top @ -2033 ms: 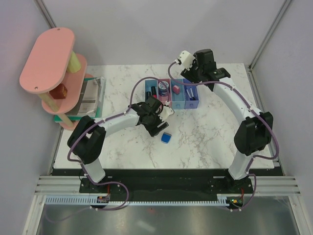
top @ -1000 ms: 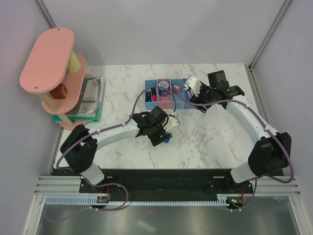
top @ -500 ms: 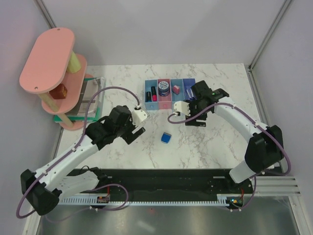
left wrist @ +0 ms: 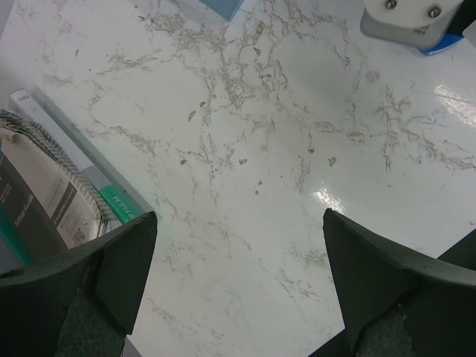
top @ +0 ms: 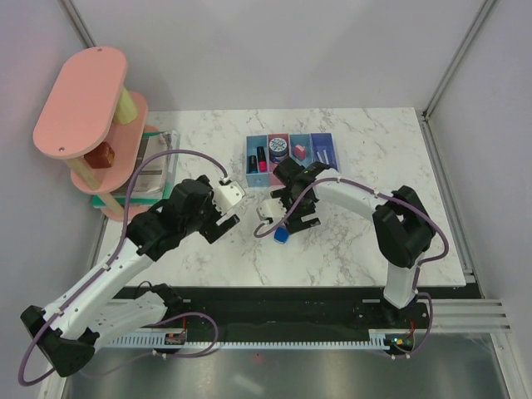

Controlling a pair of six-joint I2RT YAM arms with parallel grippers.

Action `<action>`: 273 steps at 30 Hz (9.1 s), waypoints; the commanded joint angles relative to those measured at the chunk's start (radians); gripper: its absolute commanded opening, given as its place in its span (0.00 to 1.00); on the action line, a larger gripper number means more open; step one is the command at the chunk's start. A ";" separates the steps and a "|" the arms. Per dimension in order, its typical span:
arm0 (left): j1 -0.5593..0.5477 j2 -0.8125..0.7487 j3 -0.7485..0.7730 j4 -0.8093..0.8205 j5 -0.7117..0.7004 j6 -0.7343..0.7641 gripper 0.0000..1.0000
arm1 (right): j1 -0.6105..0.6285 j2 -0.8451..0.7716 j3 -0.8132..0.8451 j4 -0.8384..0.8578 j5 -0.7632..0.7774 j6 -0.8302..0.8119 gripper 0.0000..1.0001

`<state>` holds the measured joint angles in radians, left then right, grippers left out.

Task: Sort the stationery into containers
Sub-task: Pick up the stationery from the center of the board, then place the stationery in the storage box.

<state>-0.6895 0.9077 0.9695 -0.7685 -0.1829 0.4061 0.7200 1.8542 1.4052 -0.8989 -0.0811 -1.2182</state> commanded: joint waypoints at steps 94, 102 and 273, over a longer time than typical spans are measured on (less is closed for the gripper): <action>0.142 0.289 0.294 0.084 0.376 -0.303 0.97 | 0.144 -0.375 -0.097 0.132 0.135 0.307 0.30; 0.171 0.442 0.380 0.120 0.681 -0.495 0.95 | 0.101 -0.418 -0.094 0.288 0.205 0.408 0.30; 0.005 1.646 1.450 -0.041 0.267 0.166 0.57 | -0.002 -0.880 -0.315 0.483 0.609 0.660 0.98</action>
<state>-0.6788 2.5267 2.3901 -0.7887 0.0906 0.5591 0.7223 0.9947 1.1000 -0.4259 0.5316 -0.5789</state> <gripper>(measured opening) 0.522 0.982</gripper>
